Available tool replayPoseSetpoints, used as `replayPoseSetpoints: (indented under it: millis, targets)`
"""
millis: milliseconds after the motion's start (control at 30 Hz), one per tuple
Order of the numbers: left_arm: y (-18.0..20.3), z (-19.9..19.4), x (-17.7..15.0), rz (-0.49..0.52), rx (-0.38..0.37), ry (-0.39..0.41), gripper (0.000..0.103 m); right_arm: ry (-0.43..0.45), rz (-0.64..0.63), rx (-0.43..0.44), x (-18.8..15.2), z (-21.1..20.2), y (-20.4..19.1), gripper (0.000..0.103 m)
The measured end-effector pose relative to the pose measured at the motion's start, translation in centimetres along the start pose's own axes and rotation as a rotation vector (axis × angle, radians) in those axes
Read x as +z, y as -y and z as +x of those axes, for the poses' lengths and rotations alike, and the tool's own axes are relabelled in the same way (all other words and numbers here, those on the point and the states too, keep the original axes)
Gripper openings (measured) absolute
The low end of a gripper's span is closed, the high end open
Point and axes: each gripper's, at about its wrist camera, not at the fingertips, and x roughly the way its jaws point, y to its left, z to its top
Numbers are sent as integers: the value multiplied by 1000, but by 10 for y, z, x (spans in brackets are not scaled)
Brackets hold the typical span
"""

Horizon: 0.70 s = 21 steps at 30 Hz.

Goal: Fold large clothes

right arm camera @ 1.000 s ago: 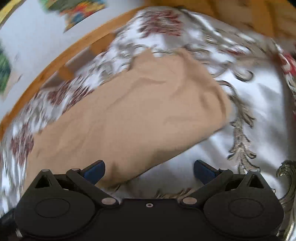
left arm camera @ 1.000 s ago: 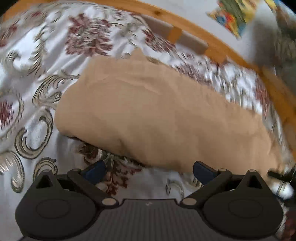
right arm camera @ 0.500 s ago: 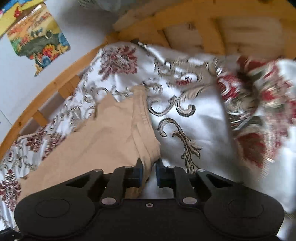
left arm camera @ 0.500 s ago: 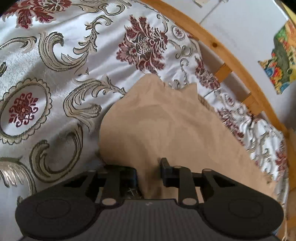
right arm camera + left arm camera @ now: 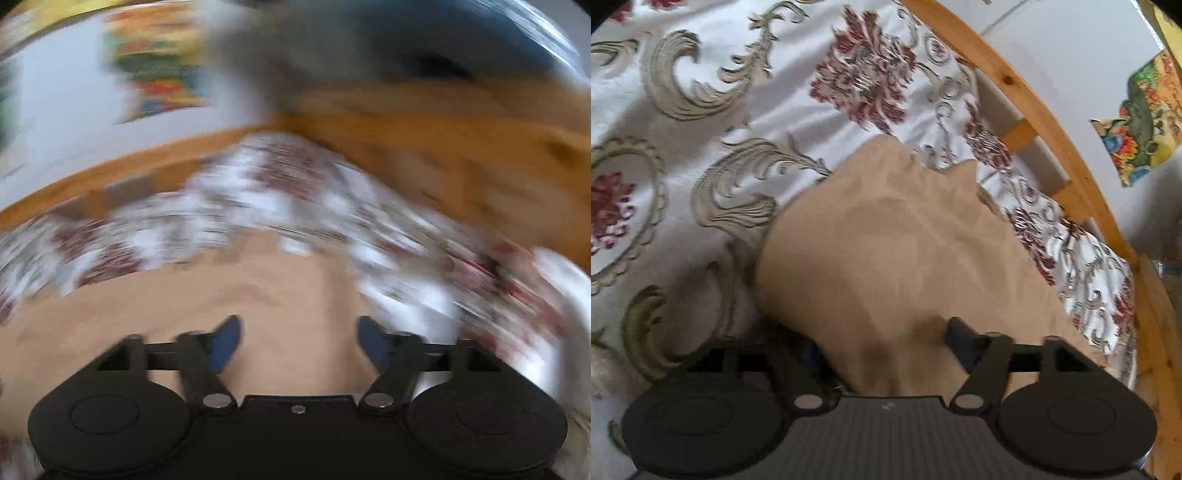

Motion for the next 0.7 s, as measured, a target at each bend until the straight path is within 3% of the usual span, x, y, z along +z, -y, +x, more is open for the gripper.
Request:
replayPoseSetpoints:
  millis: [100, 167, 267, 433, 567, 700]
  targets:
    - [2, 4, 0, 17, -5, -2, 82, 41, -236, 159, 0, 23, -47, 80]
    - [2, 4, -3, 27, -10, 7, 83, 56, -339, 220, 5, 43, -76, 83]
    - [4, 4, -4, 73, -9, 5, 84, 58, -456, 239, 14, 84, -122, 84]
    - [8, 3, -3, 121, -6, -14, 85, -36, -605, 184, 10, 150, -177, 89]
    - [6, 2, -1, 117, -17, -33, 86, 34, -612, 144, -17, 150, -179, 91]
    - [7, 3, -2, 115, -8, -32, 87, 11, -542, 198, -27, 118, -160, 91]
